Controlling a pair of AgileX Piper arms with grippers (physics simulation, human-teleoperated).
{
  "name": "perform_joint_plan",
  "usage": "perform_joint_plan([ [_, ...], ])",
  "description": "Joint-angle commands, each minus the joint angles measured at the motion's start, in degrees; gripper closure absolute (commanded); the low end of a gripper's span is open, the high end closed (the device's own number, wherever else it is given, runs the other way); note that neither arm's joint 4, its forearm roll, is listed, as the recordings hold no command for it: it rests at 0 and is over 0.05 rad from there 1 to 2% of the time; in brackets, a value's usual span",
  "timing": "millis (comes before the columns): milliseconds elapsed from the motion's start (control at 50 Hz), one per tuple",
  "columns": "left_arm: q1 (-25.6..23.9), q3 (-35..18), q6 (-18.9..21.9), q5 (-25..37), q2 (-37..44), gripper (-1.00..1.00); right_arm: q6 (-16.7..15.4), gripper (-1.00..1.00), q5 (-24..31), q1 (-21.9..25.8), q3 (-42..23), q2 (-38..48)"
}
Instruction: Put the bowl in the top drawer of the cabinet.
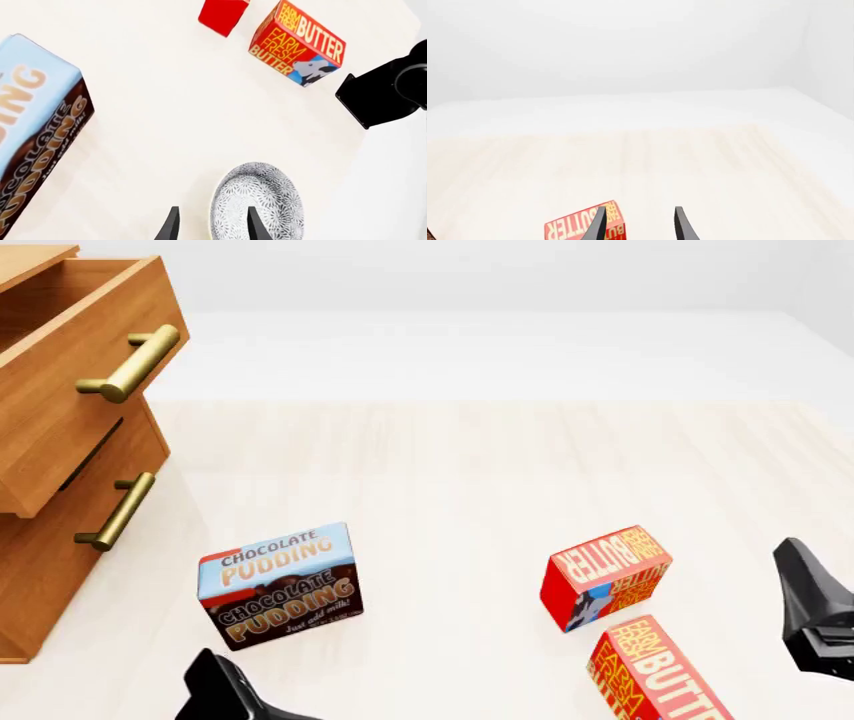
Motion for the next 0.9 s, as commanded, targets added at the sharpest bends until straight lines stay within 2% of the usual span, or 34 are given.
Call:
perform_joint_plan([
  [20,-0.4,0.5,-0.8,-2.7,2.5,-1.0,-0.1,-1.0,-0.4,-0.2,0.0,0.8],
  [500,-1.1,0.4,-2.0,-7.6,7.8,-1.0,-0.2,-1.0,-1.7,-0.3,0.0,3.1],
  [900,-1.9,1.3,-4.0,-14.3,13.7,-1.0,-0.5,-1.0,-2.5,-0.6,0.0,4.4],
])
